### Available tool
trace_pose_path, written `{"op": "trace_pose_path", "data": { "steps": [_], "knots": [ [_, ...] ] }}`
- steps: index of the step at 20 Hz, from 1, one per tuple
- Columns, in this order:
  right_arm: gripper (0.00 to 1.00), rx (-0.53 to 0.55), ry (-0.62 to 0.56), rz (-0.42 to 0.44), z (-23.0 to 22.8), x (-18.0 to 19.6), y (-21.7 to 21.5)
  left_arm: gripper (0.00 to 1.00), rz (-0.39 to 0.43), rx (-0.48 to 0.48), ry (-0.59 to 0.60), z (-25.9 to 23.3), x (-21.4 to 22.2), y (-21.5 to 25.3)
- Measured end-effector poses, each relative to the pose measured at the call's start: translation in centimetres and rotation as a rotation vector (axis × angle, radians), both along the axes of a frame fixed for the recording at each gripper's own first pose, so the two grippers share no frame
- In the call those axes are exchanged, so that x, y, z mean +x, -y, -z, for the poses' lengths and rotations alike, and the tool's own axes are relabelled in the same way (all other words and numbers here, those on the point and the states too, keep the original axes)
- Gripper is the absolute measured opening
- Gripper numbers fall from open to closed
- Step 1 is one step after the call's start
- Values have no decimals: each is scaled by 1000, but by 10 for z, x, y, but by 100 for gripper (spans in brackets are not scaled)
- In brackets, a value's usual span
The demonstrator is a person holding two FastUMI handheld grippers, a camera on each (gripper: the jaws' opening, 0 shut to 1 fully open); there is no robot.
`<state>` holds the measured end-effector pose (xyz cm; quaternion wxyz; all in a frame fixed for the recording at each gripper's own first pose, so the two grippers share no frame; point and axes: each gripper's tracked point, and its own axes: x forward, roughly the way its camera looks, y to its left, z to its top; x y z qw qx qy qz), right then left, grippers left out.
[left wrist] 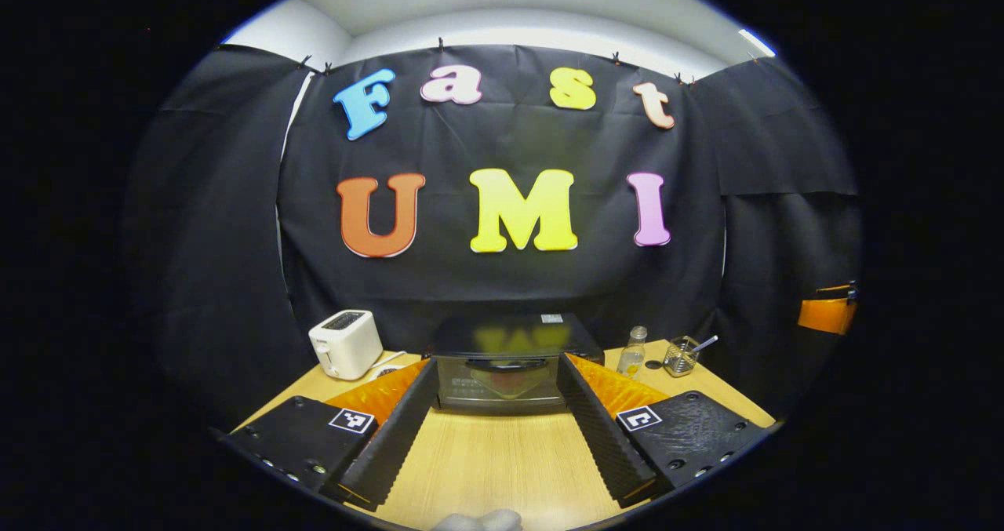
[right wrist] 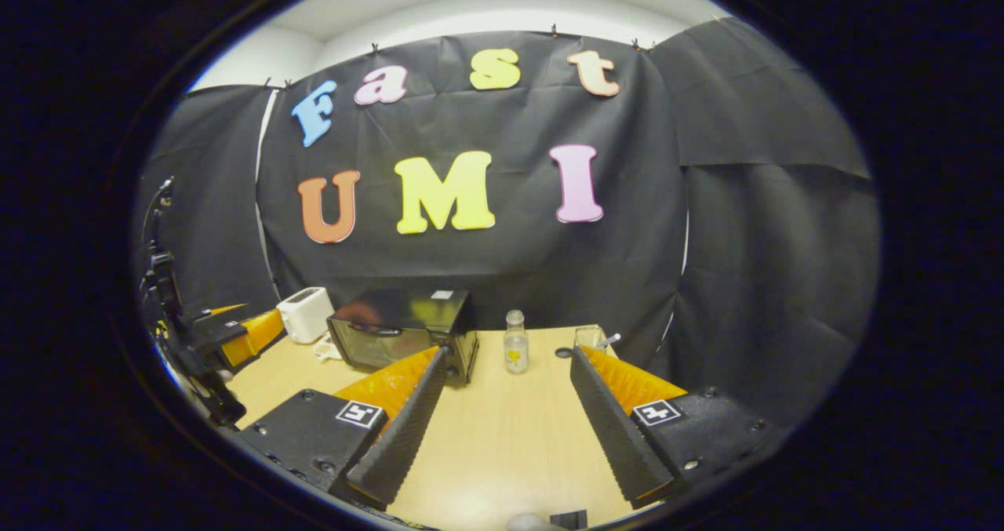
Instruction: Open the electric oven with the left hand, put the food in, and close the electric oven.
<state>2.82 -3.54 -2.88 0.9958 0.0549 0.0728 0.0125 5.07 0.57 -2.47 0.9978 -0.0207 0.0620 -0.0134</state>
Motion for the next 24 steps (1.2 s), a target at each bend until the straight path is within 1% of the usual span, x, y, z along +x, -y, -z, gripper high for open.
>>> {"op": "trace_pose_path", "data": {
  "steps": [1,2,3,4,6,8,10,13,16,17,18,19,21,22,23,24],
  "knots": [
    [96,-7,23,9,-10,-10,-4,96,4,-1,22,-14,-13,-7],
    [96,-21,38,22,-17,-19,-6,96,6,-3,37,-24,-26,-14],
    [96,-32,53,33,-22,-28,-7,100,4,-7,44,-28,-38,-20],
    [96,-41,68,37,-28,-37,-9,96,4,-16,40,-33,-49,-25],
    [96,-49,102,55,-39,-55,-12,96,-7,-34,30,-35,-70,-32],
    [96,-39,118,56,-41,-66,-18,96,-35,-21,48,-42,-84,-45],
    [96,-36,135,51,-42,-72,-21,96,-55,-11,51,-41,-96,-49],
    [96,-32,126,40,-41,-75,-24,96,-78,-2,40,-43,-103,-52],
    [96,-28,121,39,-40,-79,-24,95,-64,-28,53,-48,-105,-43],
    [96,-29,116,36,-38,-80,-25,95,-58,-35,50,-48,-106,-42],
    [100,-35,117,30,-39,-81,-27,96,-52,-34,55,-49,-106,-39],
    [96,-43,115,31,-39,-79,-27,96,-51,-27,59,-52,-106,-38],
    [96,-44,112,31,-40,-78,-29,96,-47,-15,69,-55,-109,-38],
    [100,-39,115,29,-42,-78,-31,96,-45,-13,69,-55,-109,-39],
    [100,-32,119,26,-44,-79,-32,96,-45,-15,69,-54,-109,-39],
    [96,-30,125,22,-47,-80,-34,96,-46,-17,70,-56,-110,-40]
  ]
}}
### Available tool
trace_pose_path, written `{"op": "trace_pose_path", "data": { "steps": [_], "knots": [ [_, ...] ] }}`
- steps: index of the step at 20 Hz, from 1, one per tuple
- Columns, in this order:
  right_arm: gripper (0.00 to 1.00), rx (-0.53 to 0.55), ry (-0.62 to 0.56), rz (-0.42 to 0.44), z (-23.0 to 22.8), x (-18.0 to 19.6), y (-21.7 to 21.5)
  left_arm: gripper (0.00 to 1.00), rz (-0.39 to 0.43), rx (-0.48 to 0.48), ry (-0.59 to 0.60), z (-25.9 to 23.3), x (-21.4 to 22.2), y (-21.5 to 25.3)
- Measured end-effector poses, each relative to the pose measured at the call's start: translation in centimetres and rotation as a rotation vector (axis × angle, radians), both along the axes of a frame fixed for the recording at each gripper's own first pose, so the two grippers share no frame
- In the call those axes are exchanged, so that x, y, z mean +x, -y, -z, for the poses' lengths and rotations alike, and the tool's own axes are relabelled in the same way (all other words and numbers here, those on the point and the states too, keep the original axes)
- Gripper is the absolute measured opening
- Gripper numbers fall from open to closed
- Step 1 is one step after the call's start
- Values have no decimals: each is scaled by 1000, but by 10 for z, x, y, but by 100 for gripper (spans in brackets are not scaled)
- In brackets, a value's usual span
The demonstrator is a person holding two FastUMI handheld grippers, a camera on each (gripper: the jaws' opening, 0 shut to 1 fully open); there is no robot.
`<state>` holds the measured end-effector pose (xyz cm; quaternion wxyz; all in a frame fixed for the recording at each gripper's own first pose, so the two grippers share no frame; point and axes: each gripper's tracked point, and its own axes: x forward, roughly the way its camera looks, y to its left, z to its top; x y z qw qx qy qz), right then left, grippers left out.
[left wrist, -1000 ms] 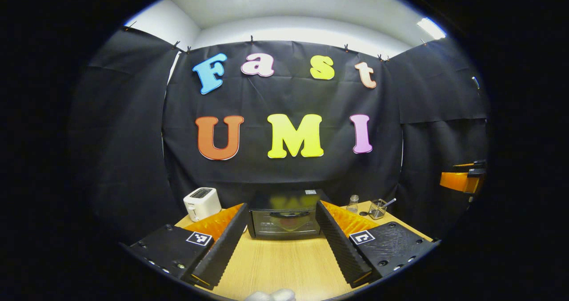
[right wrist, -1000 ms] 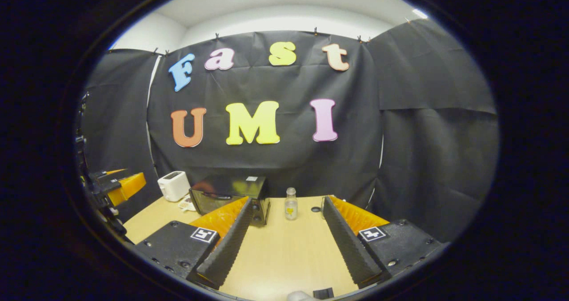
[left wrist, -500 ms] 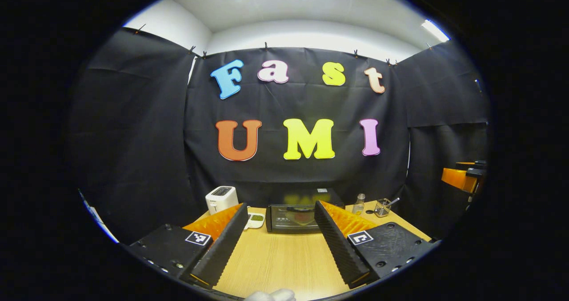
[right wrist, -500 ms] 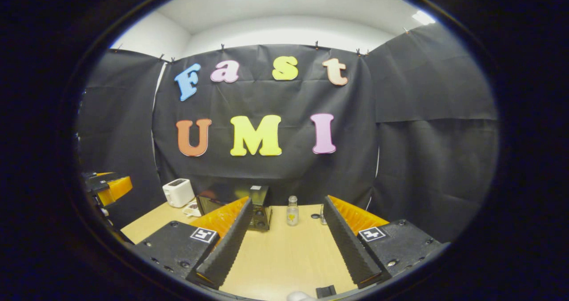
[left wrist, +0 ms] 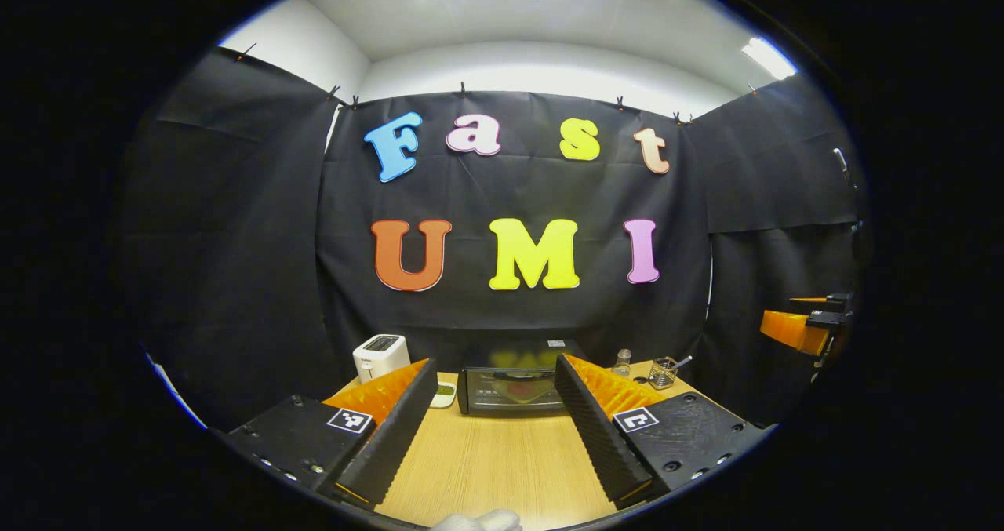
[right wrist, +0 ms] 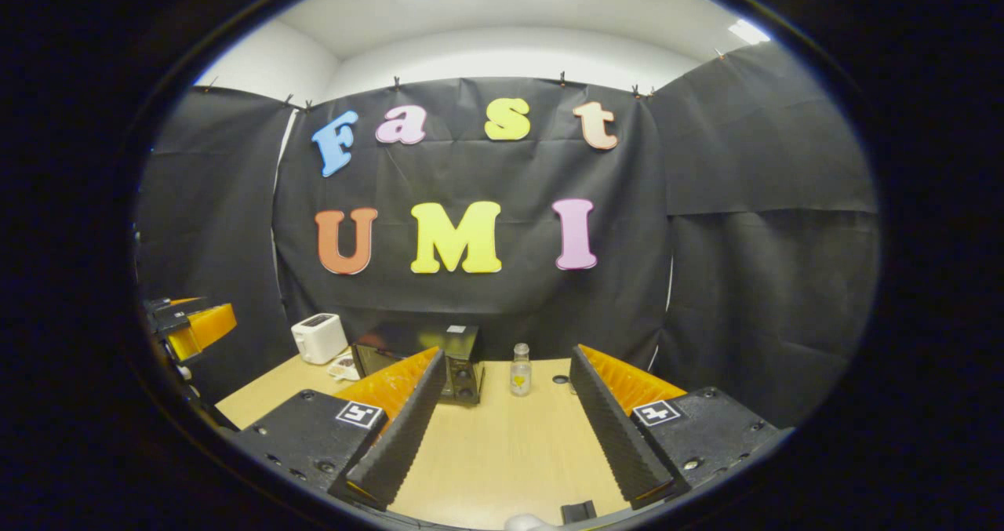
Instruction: Open the electric oven with the left hand, put the food in, and close the electric oven.
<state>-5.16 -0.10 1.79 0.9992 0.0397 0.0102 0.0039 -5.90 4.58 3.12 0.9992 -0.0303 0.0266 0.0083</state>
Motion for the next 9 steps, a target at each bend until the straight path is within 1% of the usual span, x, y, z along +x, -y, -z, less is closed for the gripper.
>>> {"op": "trace_pose_path", "data": {
  "steps": [1,2,3,8,9],
  "knots": [
    [96,-2,5,0,-1,0,-1,96,-4,-2,2,-1,0,-1],
    [100,-6,7,1,-1,0,0,96,-4,-3,3,-2,0,-2],
    [96,-6,5,-1,-1,-1,-2,96,-5,-4,4,-2,-1,-3],
    [96,-6,1,-2,0,-4,-3,96,-2,2,0,0,-4,-3],
    [96,-8,1,-2,0,-5,-4,87,-2,2,1,-1,-5,-3]
  ]
}}
